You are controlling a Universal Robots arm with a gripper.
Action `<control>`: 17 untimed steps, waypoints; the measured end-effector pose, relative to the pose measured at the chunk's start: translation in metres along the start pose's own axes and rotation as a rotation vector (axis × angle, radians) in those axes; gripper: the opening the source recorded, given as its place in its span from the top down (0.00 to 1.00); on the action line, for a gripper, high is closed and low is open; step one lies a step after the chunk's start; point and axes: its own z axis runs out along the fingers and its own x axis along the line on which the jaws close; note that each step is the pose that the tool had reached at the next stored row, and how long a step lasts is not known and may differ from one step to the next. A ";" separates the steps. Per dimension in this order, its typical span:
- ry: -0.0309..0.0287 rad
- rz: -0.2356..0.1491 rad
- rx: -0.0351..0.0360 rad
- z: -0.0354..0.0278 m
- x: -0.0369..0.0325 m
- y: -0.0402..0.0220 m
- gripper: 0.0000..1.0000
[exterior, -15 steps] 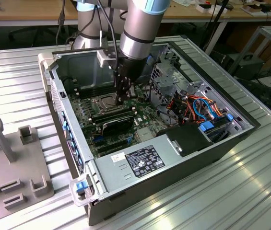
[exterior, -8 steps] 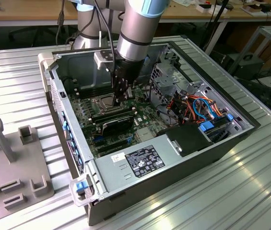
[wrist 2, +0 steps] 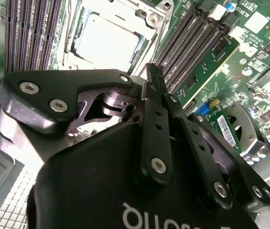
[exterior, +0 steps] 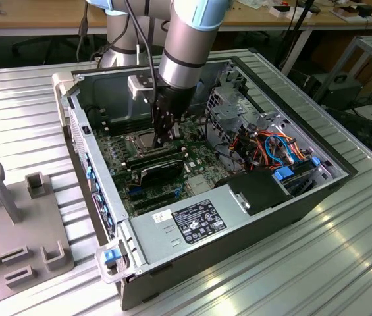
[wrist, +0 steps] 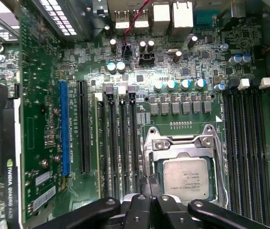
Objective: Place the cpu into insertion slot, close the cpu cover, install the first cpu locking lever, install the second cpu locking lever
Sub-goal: 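Install the second cpu locking lever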
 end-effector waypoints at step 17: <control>-0.0152 -0.012 -0.0061 -0.0044 0.0057 -0.0142 0.89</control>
